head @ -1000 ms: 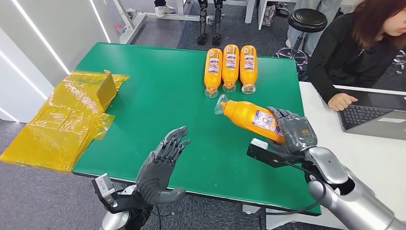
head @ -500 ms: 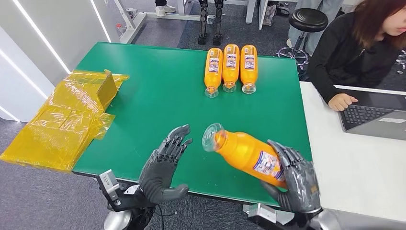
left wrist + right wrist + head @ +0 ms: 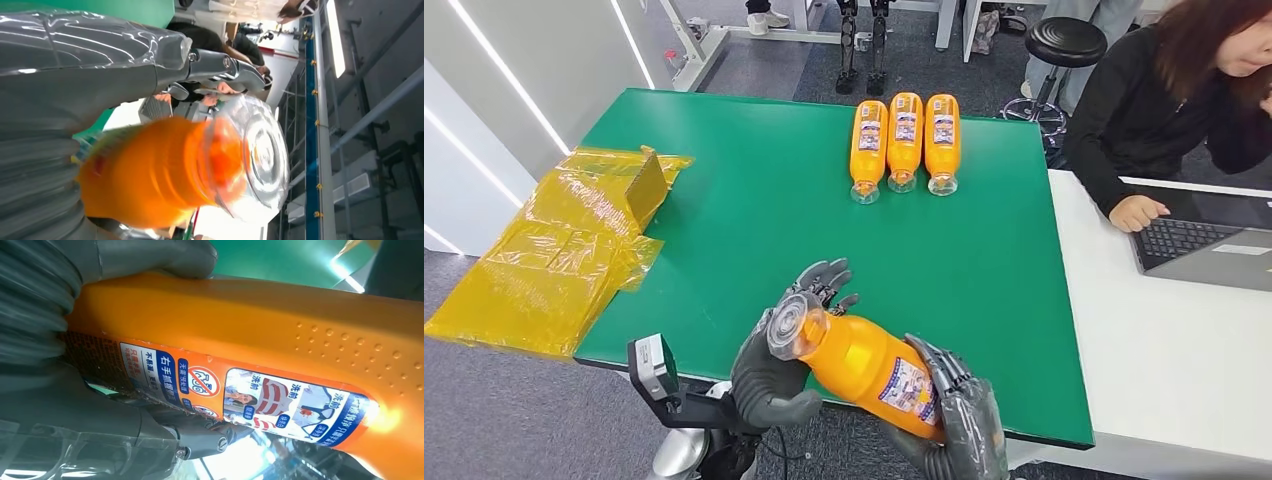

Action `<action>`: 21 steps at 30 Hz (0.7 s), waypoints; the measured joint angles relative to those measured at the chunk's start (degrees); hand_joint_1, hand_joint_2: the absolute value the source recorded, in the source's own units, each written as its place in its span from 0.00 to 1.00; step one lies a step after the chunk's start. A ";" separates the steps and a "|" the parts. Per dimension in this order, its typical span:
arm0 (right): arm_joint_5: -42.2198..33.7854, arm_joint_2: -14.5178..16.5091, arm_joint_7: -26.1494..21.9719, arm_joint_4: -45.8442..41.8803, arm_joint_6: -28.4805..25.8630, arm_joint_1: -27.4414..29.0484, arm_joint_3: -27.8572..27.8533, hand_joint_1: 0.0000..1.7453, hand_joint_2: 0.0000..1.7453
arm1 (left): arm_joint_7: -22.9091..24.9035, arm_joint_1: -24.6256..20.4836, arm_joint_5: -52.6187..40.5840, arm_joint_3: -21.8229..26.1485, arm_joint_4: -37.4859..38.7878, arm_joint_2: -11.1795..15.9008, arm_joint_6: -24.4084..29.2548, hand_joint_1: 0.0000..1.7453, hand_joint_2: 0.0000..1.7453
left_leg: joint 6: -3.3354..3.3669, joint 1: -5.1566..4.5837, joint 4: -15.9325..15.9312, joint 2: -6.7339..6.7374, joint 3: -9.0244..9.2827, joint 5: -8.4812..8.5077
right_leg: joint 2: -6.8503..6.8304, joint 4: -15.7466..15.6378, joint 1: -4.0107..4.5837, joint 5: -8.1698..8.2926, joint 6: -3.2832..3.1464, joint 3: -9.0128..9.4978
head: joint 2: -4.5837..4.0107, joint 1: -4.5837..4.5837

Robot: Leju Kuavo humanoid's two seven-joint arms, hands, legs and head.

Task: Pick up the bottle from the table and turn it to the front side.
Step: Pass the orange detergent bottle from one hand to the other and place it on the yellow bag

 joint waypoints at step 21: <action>-9.11 7.83 -2.48 9.57 3.28 -6.81 8.70 1.00 1.00 | -1.80 -1.16 -2.14 -1.74 -1.16 2.89 3.54 1.00 1.00 | -0.03 0.00 0.00 0.02 0.02 0.02 | 0.02 0.01 0.00 0.00 -0.01 -0.01 | 0.00 0.01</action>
